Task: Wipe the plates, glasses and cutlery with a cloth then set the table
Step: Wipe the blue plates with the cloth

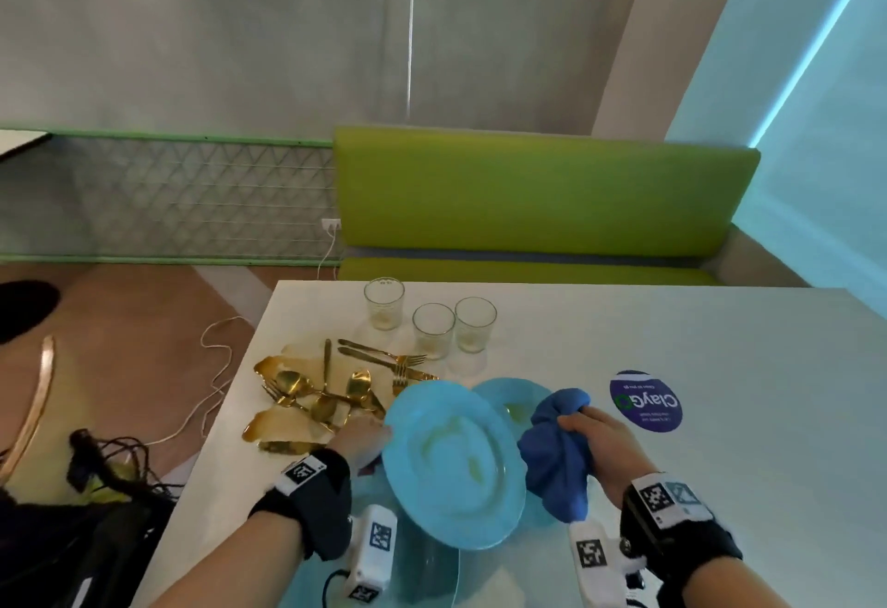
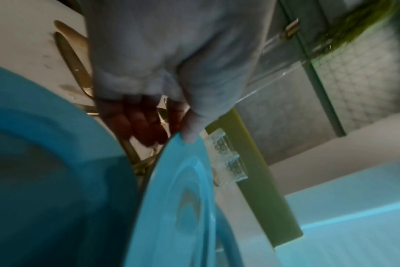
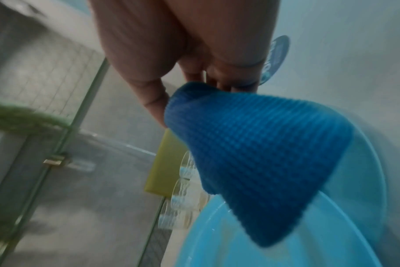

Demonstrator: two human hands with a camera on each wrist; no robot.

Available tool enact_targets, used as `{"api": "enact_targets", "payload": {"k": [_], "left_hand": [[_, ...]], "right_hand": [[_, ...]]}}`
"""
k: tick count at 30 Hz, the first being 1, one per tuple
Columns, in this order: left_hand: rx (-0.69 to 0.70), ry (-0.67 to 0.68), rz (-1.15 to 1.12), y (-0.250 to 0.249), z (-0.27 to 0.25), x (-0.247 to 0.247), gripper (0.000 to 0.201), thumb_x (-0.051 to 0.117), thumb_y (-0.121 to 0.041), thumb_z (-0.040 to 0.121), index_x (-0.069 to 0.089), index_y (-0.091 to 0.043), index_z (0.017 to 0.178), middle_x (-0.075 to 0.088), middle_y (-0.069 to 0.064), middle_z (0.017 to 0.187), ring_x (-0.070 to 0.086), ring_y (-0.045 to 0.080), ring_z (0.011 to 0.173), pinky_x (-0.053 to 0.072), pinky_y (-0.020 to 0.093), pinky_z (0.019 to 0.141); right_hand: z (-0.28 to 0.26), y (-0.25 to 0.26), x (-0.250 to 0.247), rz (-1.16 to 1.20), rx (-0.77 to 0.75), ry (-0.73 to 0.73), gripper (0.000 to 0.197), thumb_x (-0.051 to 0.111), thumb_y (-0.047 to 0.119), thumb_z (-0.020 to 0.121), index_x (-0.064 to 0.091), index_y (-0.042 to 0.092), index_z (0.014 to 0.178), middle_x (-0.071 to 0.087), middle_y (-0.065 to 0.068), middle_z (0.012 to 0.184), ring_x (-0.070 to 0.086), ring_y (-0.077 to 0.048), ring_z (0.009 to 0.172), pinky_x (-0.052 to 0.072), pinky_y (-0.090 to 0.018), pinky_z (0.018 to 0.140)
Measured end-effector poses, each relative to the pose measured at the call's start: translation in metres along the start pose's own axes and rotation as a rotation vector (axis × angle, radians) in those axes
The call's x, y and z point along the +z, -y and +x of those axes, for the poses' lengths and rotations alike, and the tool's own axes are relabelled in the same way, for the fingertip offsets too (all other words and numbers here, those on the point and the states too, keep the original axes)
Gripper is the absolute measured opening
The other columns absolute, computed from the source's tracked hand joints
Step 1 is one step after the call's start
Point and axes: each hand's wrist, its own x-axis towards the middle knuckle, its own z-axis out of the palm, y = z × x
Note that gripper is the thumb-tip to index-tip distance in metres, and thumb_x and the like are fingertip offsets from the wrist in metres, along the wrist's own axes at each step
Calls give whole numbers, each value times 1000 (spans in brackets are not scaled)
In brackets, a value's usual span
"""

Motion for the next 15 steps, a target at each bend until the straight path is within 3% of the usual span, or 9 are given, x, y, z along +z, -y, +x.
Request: {"api": "enact_targets", "payload": {"k": [1,3,4,7,9,12,15], "left_hand": [[54,-5,-105,-6,-4,-1,16,48,-19,93,56,-5,88,63,10,83,58,20,72,48,28,66],[145,-55,-219,-11,-6,-3,37,50,-36,88,51,-3,105,66,13,101,61,21,85,50,32,76],[187,-82,-218,-14,-9,-2,42,48,-39,86,48,-3,107,65,15,101,59,20,84,48,33,75],[307,-201,-222,-24,-21,-2,27,40,-33,96,47,-8,104,55,9,94,50,20,84,44,35,76],[335,-183,-322,-32,-27,-1,23,37,-31,99,47,-11,107,55,8,97,52,21,86,45,35,79],[351,-7,-500,-47,-34,3,31,33,-25,103,54,-7,114,64,10,105,61,20,88,53,28,71],[355,63,-538,-61,-33,11,38,31,-28,103,60,-5,114,69,14,110,67,25,93,58,30,71]], "right_hand": [[1,3,3,-53,-35,19,10,57,2,86,60,7,79,62,-12,84,57,-24,81,48,-34,73],[2,11,11,-162,-127,37,13,61,4,85,60,13,76,62,-8,82,57,-23,83,46,-36,81],[2,15,15,-211,-174,46,15,62,5,85,59,16,75,61,-6,79,57,-22,82,46,-36,81],[5,27,28,-401,-315,72,9,66,11,83,58,14,83,58,-3,72,56,-23,77,46,-37,76],[9,35,36,-563,-409,71,14,66,18,83,55,10,88,56,-6,72,54,-24,74,45,-35,72],[10,44,56,-809,-490,44,21,62,28,86,54,11,97,59,-9,90,55,-28,84,40,-30,73],[3,38,85,-964,-530,100,42,50,35,93,50,9,126,51,-14,121,50,-31,114,38,-30,93]]}}
